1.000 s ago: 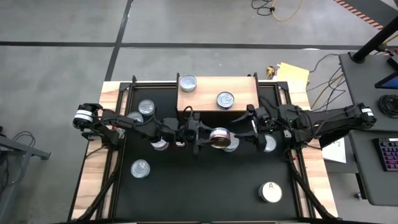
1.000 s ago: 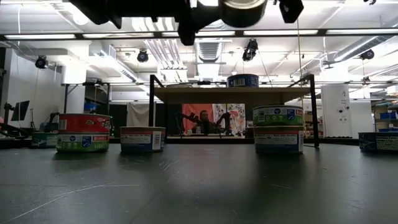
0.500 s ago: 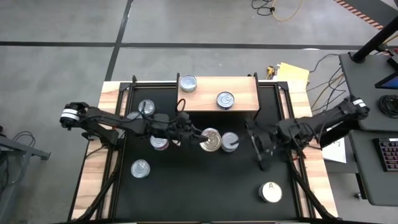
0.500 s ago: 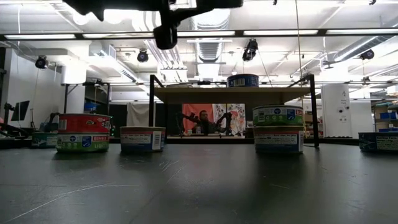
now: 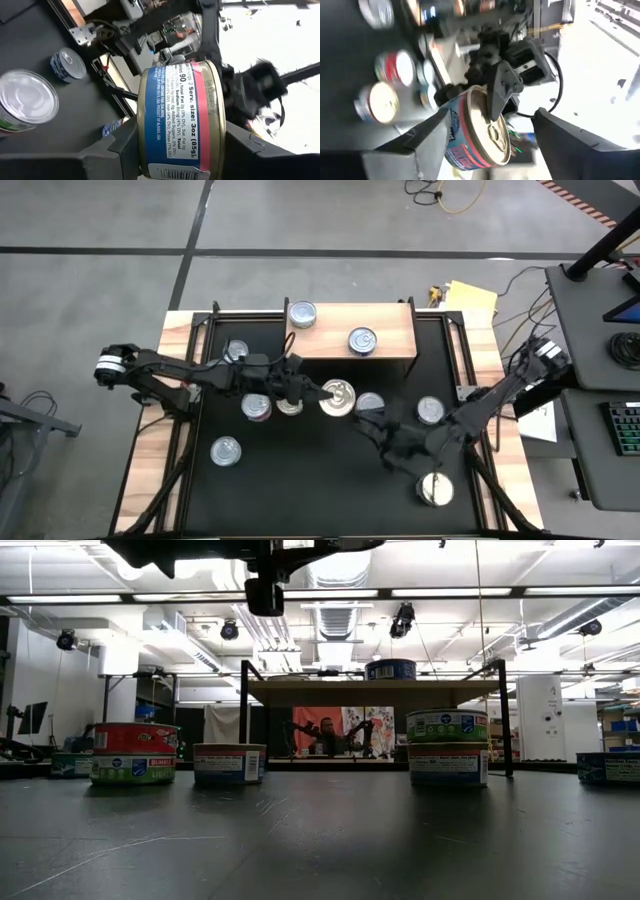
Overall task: Stack canned seafood by type on shelf
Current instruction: Put the blue pink tuna can on the shelf
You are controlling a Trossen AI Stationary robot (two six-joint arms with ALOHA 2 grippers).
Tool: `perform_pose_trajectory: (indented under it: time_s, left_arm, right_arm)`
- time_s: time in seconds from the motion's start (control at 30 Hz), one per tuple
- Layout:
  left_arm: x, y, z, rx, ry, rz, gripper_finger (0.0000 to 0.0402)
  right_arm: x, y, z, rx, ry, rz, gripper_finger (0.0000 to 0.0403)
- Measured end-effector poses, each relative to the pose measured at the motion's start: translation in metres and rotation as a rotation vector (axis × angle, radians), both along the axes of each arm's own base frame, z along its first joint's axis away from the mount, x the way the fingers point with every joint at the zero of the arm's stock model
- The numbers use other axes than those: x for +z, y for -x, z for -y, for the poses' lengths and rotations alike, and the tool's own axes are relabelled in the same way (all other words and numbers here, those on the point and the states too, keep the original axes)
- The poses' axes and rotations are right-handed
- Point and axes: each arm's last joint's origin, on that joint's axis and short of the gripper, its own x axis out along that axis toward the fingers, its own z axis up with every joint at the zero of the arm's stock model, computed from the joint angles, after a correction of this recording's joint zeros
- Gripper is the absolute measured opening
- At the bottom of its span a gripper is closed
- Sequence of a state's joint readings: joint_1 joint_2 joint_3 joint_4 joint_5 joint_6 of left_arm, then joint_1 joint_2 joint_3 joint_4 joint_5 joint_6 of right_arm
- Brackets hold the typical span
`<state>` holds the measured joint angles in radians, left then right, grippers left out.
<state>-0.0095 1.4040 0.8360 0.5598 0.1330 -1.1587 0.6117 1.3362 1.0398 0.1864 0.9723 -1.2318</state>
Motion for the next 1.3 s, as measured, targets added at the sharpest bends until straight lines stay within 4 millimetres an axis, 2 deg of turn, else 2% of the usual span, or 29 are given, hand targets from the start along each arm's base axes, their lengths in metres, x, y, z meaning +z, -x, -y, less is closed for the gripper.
perform_pose_trajectory:
  time_s: [0.23, 0.53, 0.93, 1.3]
  left_arm:
    - [0.002, 0.000, -0.003, -0.022, 0.007, 0.017, 0.0178]
    - [0.006, 0.000, -0.001, -0.060, 0.011, 0.060, 0.0178]
    - [0.006, 0.000, 0.001, -0.060, -0.027, 0.070, 0.0186]
    - [0.007, 0.000, 0.000, -0.045, -0.136, 0.090, 0.0268]
  right_arm:
    - [-0.011, -0.030, -0.013, -0.216, 0.156, -0.095, 0.0312]
    - [-0.020, -0.041, -0.014, -0.274, 0.216, -0.143, 0.0323]
    - [-0.018, -0.052, 0.011, -0.334, 0.303, -0.207, 0.0276]
    - [-0.017, -0.051, 0.011, -0.332, 0.292, -0.199, 0.0183]
